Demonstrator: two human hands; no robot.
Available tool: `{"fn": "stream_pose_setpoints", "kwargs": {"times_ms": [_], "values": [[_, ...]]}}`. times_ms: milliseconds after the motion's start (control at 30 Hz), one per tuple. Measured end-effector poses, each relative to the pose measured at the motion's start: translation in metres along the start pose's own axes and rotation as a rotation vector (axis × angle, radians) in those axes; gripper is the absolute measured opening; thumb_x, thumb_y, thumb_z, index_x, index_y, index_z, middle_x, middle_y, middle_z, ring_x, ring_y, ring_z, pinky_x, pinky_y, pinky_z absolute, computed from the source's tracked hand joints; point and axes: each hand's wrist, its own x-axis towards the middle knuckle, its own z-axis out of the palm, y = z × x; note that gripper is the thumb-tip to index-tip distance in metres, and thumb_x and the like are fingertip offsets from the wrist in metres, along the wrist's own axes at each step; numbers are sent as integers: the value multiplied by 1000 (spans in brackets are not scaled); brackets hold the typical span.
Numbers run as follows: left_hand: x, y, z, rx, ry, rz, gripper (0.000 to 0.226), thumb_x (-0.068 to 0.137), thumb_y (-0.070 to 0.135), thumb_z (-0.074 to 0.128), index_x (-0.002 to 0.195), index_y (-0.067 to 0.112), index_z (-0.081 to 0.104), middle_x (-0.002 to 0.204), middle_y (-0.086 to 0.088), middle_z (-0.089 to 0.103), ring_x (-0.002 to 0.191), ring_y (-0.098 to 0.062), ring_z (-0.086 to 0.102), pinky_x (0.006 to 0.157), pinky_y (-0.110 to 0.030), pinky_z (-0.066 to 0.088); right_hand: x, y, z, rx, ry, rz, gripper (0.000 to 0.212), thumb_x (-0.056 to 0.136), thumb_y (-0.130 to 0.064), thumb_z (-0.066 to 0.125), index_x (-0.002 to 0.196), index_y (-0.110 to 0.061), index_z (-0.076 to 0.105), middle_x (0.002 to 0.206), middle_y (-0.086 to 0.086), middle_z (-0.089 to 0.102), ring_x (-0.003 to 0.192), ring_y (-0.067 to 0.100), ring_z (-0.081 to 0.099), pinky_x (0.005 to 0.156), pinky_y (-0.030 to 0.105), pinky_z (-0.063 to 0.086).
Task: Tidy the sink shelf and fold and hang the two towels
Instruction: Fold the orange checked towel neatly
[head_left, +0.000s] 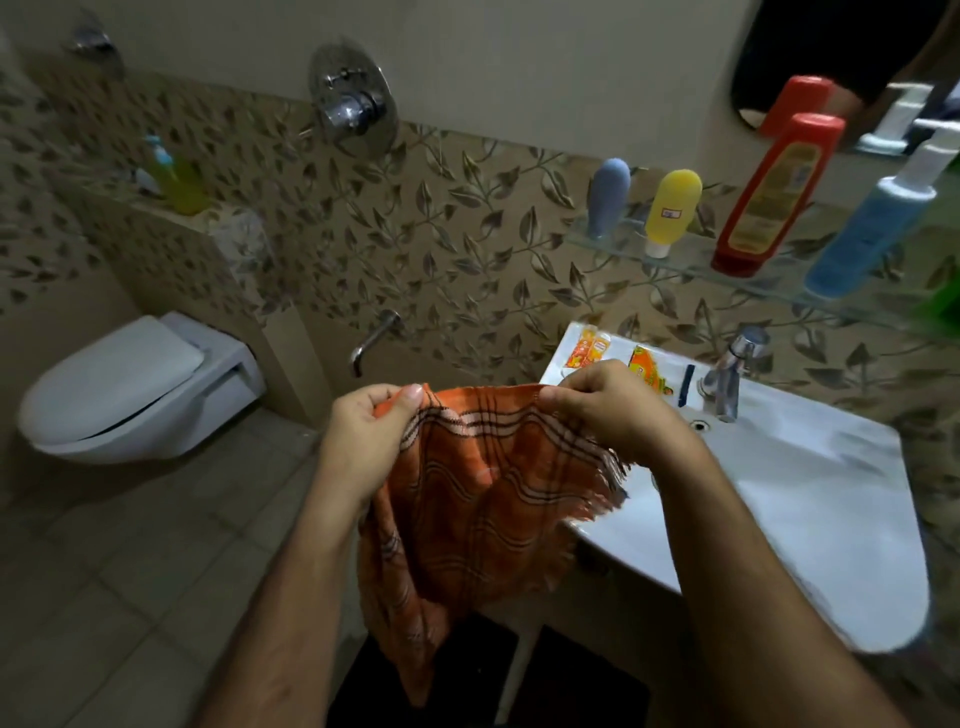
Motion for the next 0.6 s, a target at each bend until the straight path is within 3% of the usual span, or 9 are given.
{"fn": "stream_pose_setpoints", "kwargs": {"times_ms": [67,133,200,300,367,433,533,600], "values": [[-2,-1,7,12,45,26,17,91,21,65,79,12,74,77,-21,72,64,-15,60,61,-24,47,0,0,7,171,-2,-8,31,93,-24,65,85,6,66,59,13,55,48,16,46,49,28,39],[-4,-5,14,46,85,46,17,90,24,67,74,25,73,64,0,72,58,-7,60,64,-27,49,-1,-2,16,318,28,-45,17,93,-18,65,99,-2,66,77,26,68,63,28,60,63,43,51],[-7,-7,21,77,100,62,13,86,33,67,75,31,74,64,12,71,63,-5,65,67,-33,54,-4,-5,24,459,0,-51,30,93,-12,64,122,-10,57,94,31,69,76,37,67,74,48,56],[-13,-3,30,61,64,68,14,79,43,63,86,37,74,78,12,75,79,-10,71,78,-44,58,-6,-5,32,644,-169,-116,43,94,-7,61,134,-14,49,83,25,69,72,29,68,67,37,56],[-17,-2,36,54,16,89,15,80,42,63,88,37,75,82,11,75,83,-10,72,81,-44,57,-3,0,36,583,-226,-188,51,89,-15,65,136,-24,48,78,34,59,75,29,57,71,40,47],[-22,0,42,39,-64,126,11,83,34,65,86,36,75,85,10,76,86,-10,71,83,-41,57,-3,1,37,518,-269,-233,55,88,-15,65,136,-34,44,74,23,50,73,27,46,69,37,39],[-26,2,46,47,-186,200,20,90,18,64,84,34,76,88,9,76,89,-8,70,82,-31,54,-6,2,33,481,-343,-234,52,94,-2,59,140,-21,46,66,13,41,60,15,40,58,21,36],[-27,2,44,58,-218,209,18,90,18,65,85,31,76,87,8,75,86,-8,70,79,-28,53,-7,6,29,501,-366,-206,33,94,-1,58,126,-6,58,56,5,42,50,8,39,49,15,33]]}}
